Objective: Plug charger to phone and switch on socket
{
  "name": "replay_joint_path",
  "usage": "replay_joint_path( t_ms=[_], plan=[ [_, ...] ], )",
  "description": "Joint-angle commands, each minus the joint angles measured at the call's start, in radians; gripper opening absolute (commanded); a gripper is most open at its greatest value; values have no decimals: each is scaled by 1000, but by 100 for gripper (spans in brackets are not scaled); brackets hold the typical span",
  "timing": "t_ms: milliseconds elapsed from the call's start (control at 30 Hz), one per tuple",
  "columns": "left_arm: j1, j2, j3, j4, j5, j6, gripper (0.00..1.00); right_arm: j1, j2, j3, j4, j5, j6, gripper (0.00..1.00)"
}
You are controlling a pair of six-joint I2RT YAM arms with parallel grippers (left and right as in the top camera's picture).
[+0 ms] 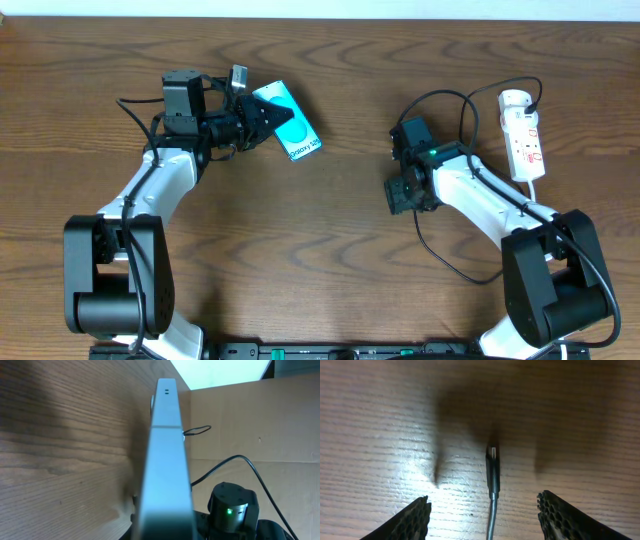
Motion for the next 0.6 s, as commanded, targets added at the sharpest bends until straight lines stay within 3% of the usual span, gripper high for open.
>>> replay_joint_path(
  t_ms=[0,267,400,567],
  plan=[
    [-3,-10,7,5,39,25,7,0,-19,-29,8,-2,-18,67],
    [-3,-10,7,5,38,25,7,0,-19,-49,33,2,-14,66],
    [-3,-10,7,5,38,25,7,0,-19,-53,51,5,-14,57],
    [-3,-10,7,5,38,25,7,0,-19,-72,76,6,-14,54]
  ],
)
